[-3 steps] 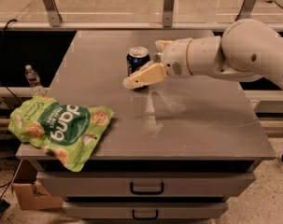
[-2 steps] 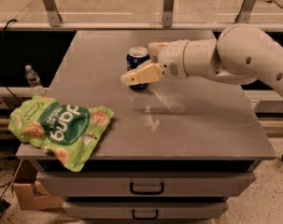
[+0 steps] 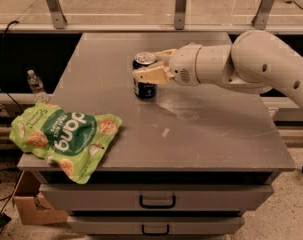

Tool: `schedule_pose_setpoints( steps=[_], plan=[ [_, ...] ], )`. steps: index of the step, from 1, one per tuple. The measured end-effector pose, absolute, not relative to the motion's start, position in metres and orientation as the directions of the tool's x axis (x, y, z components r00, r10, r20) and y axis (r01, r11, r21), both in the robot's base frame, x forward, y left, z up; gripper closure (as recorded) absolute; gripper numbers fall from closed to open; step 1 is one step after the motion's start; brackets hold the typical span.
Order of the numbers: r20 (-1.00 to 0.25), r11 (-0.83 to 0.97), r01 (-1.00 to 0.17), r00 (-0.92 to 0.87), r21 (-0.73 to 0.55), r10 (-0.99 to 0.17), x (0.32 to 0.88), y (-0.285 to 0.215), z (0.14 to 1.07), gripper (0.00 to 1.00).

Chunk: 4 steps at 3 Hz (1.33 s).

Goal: Knock pepsi can over

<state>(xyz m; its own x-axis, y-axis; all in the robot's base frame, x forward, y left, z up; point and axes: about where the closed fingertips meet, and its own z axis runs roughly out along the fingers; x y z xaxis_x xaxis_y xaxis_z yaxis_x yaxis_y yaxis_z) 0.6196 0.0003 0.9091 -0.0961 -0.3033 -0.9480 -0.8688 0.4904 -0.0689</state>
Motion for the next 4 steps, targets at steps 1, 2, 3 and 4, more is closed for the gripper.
schedule_pose_setpoints(
  steps=[1,2,3,4],
  plan=[
    [-0.956,0.506,-0.859,-0.085,-0.071,-0.279,0.625,-0.011,0.919,0.94],
    [-0.930,0.493,-0.858,-0.049,-0.147,-0.363,0.632,-0.033,0.927,1.00],
    [-0.851,0.407,-0.870,0.027,-0.278,-0.524,0.636,-0.049,0.936,1.00],
    [-0.696,0.211,-0.890,0.149,-0.404,-0.703,0.633,-0.054,0.934,1.00]
  ],
)
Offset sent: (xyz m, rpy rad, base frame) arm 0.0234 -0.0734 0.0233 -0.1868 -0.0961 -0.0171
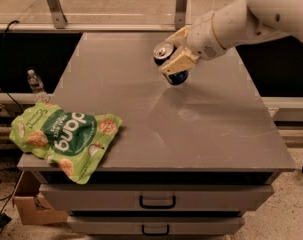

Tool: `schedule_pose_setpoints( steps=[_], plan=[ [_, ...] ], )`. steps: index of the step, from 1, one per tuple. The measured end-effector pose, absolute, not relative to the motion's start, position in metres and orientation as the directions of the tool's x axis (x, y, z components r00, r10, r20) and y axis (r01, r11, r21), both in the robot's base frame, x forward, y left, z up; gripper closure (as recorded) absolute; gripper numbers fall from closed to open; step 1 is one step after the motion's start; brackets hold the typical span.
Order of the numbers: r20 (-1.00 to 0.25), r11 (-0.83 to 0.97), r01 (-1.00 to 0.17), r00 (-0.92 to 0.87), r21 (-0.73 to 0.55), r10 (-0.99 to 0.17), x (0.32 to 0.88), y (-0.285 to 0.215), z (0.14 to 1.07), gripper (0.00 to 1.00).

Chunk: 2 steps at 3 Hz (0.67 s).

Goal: Knock pepsi can over

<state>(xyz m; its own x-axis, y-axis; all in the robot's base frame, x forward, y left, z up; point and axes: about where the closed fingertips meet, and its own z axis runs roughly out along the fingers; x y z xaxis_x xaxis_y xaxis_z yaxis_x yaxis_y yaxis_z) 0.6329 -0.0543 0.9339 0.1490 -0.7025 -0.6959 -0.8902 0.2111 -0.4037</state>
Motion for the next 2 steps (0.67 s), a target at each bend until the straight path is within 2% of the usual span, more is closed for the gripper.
schedule_pose_setpoints(
  steps=[1,2],
  plan=[
    [-0.515,-0.025,-0.889,0.287,-0.457,-0.808,0.624,-0.054,0.929,1.00],
    [-0.366,-0.252,-0.872,0.416,-0.419,-0.832,0.609,-0.046,0.914,1.00]
  ],
)
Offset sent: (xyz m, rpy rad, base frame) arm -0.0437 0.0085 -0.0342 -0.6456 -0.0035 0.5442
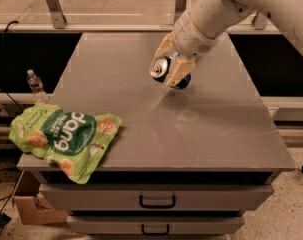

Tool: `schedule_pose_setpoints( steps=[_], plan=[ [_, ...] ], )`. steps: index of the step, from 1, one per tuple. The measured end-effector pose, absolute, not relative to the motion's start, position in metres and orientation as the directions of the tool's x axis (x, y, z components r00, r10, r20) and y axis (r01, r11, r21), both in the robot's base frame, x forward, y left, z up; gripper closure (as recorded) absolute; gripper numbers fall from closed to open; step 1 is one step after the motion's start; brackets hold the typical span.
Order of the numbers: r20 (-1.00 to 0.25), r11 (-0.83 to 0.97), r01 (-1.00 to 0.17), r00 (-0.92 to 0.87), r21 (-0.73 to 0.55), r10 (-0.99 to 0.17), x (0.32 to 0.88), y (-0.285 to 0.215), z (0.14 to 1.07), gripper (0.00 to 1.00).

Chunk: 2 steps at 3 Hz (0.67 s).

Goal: Knock pepsi can over

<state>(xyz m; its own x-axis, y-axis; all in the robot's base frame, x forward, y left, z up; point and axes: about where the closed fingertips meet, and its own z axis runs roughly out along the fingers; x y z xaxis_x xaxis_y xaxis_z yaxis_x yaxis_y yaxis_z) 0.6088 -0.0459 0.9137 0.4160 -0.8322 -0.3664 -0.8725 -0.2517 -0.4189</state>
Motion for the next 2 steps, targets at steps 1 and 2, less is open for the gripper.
schedule_pose_setpoints(
  steps=[1,2],
  plan=[
    [-0.249,-0.439,-0.843,0.518,-0.310,-0.818,0.589,-0.039,0.892,1.00],
    [-0.196,-0.550,-0.811,0.582,-0.198,-0.789,0.575,-0.035,0.875,1.00]
  ],
)
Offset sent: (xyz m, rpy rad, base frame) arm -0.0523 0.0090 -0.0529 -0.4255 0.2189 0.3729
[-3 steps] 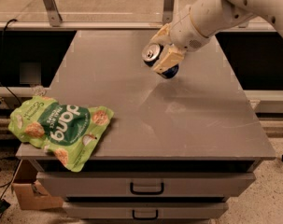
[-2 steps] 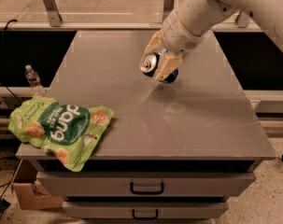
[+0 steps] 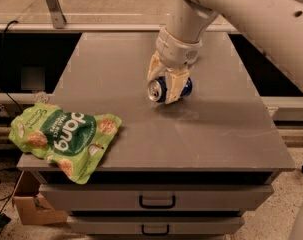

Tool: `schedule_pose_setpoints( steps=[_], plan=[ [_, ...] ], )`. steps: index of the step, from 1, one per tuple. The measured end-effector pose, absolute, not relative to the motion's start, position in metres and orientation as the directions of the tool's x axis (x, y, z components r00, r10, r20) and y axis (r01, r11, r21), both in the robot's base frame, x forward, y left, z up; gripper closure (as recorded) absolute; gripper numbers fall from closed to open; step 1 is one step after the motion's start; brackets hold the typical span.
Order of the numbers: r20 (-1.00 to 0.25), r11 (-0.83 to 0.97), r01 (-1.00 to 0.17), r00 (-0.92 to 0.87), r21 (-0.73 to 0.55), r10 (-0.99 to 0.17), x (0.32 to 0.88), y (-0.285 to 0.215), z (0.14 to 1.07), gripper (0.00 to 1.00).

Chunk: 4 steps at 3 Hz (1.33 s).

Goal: Knock pepsi can over

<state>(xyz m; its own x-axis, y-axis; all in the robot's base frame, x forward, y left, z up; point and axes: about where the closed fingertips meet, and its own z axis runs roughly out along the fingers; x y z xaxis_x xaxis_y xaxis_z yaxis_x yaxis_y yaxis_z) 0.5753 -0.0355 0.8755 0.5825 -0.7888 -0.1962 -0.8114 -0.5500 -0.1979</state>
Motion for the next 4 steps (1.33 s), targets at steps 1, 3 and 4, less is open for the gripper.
schedule_pose_setpoints(
  steps=[1,3,4],
  plan=[
    [-0.182,-0.607,-0.785,0.619,-0.122,-0.764,0.567,-0.030,0.863,1.00],
    [-0.182,-0.630,-0.771,0.636,-0.096,-0.750,0.566,-0.020,0.852,0.82],
    [-0.182,-0.628,-0.771,0.636,-0.107,-0.750,0.569,-0.018,0.851,0.60]
  ],
)
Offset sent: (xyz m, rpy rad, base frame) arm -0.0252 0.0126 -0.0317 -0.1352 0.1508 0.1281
